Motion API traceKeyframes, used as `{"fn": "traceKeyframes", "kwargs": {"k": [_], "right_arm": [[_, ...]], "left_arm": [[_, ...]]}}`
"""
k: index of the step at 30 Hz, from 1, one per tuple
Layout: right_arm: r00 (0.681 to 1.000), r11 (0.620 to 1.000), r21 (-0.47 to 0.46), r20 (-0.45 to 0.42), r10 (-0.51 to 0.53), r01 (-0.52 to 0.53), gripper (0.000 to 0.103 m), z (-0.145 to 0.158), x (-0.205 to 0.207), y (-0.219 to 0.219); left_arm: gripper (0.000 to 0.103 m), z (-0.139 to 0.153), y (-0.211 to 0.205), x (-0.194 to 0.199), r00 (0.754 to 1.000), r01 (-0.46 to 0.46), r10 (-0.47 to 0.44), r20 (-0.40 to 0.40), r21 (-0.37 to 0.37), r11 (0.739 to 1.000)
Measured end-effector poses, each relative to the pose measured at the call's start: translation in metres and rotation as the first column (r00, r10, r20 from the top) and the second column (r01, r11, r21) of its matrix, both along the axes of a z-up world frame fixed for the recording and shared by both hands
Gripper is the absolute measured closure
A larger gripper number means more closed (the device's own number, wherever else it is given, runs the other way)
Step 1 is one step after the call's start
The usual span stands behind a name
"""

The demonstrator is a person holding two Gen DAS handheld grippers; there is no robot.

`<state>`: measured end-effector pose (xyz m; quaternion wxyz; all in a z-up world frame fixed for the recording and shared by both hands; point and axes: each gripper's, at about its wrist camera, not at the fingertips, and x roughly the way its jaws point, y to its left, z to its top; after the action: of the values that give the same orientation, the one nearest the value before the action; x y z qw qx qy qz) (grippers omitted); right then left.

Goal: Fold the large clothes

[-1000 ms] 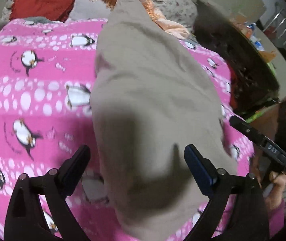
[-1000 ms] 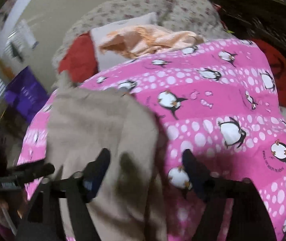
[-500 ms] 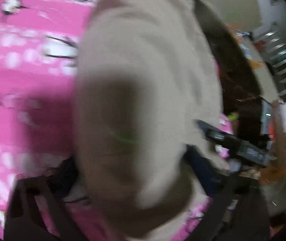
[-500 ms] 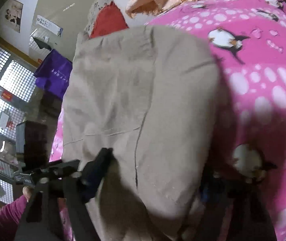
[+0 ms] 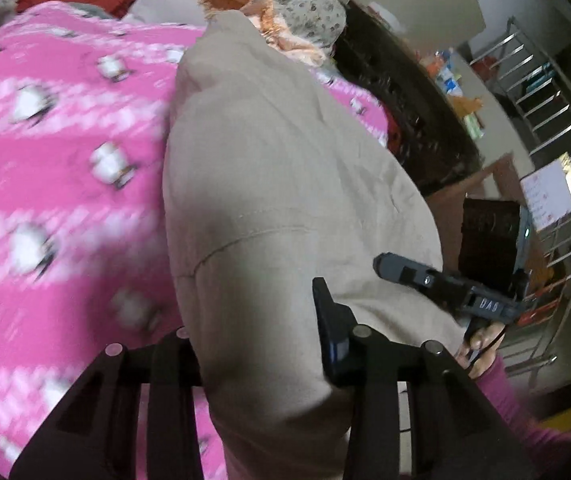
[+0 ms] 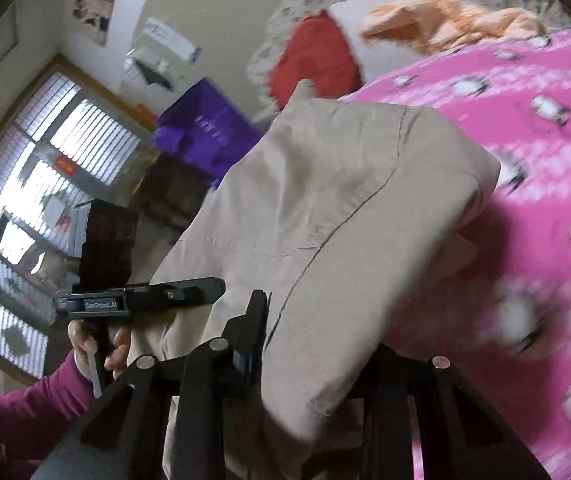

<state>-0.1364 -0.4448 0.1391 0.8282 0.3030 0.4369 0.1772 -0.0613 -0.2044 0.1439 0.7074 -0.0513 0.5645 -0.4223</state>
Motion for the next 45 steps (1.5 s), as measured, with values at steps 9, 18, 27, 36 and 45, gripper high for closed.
{"fn": "traceKeyframes", "kwargs": {"k": [9,18,27,36,45], "right_arm": [[0.986,0.982,-0.188,-0.166,-0.02,-0.012,0.057,-0.044,-0.037,0.065],[0.991,0.996,-0.089,-0.132,0.004,-0.016,0.049,-0.012,-0.072,0.076],[0.973,0.991,-0.061,-0.193,-0.129,0.119,0.097,-0.055,-0.055,0.081],[0.959,0.961,-0.238,-0.206,-0.194,0.143,0.101,-0.069,-0.075,0.066],[0.965,0.933,-0.278,-0.063,-0.254,0.228,0.027,-0.012,-0.048,0.061]], "left_arm": [[0.051,-0.05,0.055,-0.047,0.995,-0.097,0.085,0.056,0.249,0.964],[0.043,-0.018,0.073,-0.097,0.975,-0.108,0.063,0.211,0.212,0.971],[0.042,-0.05,0.078,-0.113,0.977,-0.072,0.007,0.214,0.295,0.953],[0.03,-0.069,0.088,-0.111,0.995,-0.062,0.038,0.096,0.261,0.963],[0.03,-0.012,0.069,-0.097,0.963,-0.095,0.03,0.266,0.234,0.968]]}}
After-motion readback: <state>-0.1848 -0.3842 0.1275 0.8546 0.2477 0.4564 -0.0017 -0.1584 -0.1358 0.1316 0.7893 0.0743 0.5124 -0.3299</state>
